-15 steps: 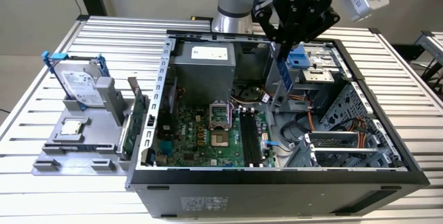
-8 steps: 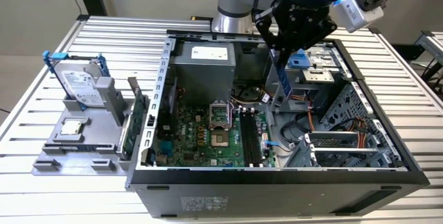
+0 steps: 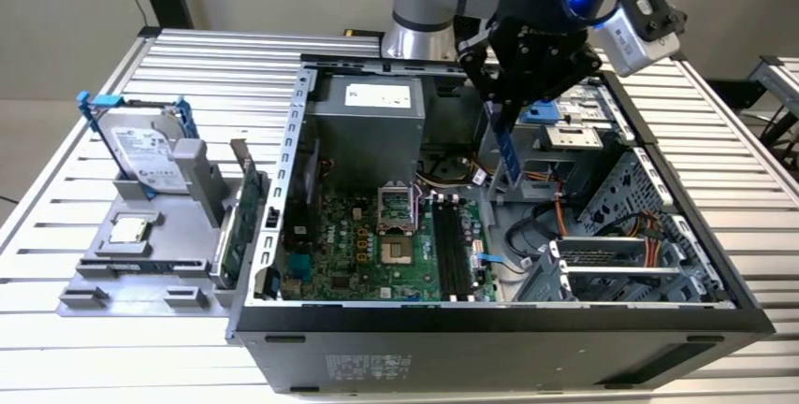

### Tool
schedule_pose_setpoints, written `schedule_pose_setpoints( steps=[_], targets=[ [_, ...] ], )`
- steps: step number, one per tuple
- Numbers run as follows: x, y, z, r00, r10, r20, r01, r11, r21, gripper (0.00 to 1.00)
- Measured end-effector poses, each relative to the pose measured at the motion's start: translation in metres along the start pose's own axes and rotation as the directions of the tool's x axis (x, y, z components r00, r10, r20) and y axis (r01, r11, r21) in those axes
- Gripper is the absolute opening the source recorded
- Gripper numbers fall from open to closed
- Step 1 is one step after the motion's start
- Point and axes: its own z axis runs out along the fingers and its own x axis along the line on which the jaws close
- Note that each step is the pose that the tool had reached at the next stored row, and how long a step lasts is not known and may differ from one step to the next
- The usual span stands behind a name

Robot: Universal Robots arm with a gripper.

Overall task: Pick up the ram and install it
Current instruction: 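Insert the ram into the slot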

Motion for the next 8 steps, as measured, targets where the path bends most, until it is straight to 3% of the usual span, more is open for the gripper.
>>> schedule_pose_setpoints(
  steps=[8],
  targets=[
    [-0.0005, -0.0002, 0.0135, 1.0, 0.0, 0.0, 0.0, 1.0, 0.0074, 0.0]
  ],
)
